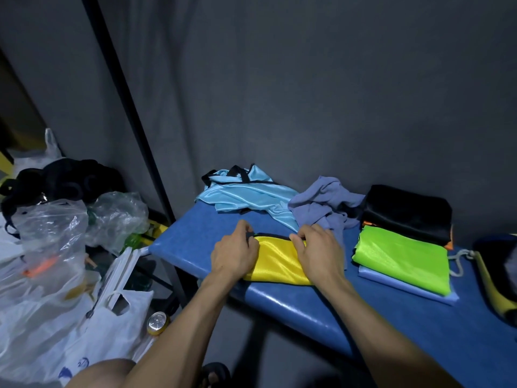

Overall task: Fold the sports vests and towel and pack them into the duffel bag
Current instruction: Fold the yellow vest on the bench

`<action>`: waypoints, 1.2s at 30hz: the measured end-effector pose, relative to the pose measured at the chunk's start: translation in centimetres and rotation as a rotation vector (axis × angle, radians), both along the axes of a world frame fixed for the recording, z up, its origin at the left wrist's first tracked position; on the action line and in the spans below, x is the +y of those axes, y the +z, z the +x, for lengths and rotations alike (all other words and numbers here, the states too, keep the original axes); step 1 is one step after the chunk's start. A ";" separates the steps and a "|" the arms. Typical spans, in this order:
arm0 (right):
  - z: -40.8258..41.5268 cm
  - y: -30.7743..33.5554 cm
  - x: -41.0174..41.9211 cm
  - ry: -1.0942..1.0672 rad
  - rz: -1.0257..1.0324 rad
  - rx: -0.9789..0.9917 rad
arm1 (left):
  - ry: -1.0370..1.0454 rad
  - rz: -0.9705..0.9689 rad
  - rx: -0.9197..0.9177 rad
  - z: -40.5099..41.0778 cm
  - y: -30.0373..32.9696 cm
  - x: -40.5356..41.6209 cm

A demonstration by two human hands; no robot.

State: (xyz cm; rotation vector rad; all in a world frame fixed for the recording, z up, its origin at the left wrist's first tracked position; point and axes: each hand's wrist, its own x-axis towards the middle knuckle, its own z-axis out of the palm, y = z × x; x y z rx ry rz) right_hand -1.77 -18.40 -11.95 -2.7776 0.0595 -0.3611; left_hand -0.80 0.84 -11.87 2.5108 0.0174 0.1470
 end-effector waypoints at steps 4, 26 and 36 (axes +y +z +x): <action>0.0 -0.6 -0.1 -0.003 0.057 -0.034 | -0.062 0.006 -0.052 0.7 -0.4 1.0; 0.6 -2.6 -0.6 0.077 0.005 -0.111 | -0.546 -0.186 0.496 5.5 2.3 5.1; 0.9 -2.7 -0.2 0.069 -0.034 -0.149 | -0.630 -0.249 0.477 5.3 2.3 5.0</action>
